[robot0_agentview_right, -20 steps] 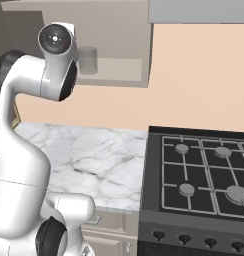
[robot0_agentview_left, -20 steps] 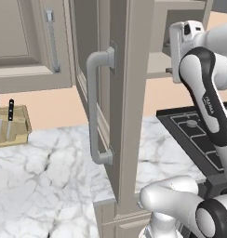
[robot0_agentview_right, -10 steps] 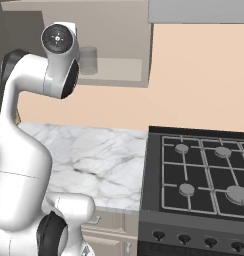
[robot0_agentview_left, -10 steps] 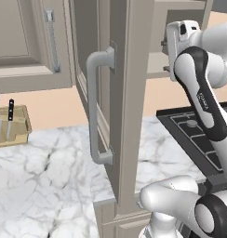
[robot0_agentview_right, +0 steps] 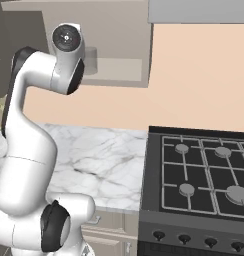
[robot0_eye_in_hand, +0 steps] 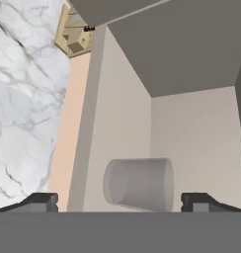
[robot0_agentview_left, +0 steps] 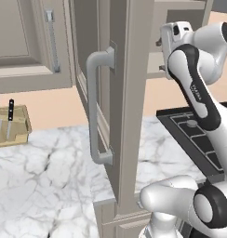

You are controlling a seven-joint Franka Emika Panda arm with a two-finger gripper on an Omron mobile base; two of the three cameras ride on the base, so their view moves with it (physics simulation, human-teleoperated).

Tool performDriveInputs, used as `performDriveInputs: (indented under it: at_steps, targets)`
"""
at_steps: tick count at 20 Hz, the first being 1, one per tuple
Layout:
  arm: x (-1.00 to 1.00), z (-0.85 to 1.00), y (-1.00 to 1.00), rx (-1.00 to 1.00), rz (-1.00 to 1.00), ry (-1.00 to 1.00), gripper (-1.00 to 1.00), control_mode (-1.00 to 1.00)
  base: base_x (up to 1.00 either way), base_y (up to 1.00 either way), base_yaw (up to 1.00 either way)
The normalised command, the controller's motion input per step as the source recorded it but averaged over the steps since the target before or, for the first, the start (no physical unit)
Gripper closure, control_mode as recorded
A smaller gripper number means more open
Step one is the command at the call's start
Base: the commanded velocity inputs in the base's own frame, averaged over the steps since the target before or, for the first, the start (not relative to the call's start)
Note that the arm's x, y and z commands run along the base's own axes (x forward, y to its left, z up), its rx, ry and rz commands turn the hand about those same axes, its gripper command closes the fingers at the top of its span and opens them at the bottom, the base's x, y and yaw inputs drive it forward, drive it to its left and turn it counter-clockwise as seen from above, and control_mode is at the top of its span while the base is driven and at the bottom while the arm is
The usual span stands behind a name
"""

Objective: There is a bowl on the dining counter. Grab a lemon wedge from the fridge and place it in the bowl. Then get the liquor bottle and glass cup from the cabinet and place them next to the bowl.

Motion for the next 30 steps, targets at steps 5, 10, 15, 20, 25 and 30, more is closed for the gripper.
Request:
performDriveInputs:
  at_steps: [5,10,15,20,25,30]
  targets:
    - [0.14,-0.05,0.00,0.00,0.00,0.00,-1.00,-1.00,0.00,0.00,0.00]
    - [0.18,-0.01,0.00,0.00,0.00,0.00,-1.00,-1.00,0.00,0.00,0.00]
    - [0.21,-0.06,0.00,0.00,0.00,0.00,-1.00,-1.00,0.00,0.00,0.00]
    - [0.21,-0.10,0.00,0.00,0.00,0.00,-1.00,-1.00,0.00,0.00,0.00]
    - [0.20,-0.07,0.00,0.00,0.00,0.00,-1.00,-1.00,0.00,0.00,0.00]
    - [0.12,0.00,0.00,0.00,0.00,0.00,-1.00,-1.00,0.00,0.00,0.00]
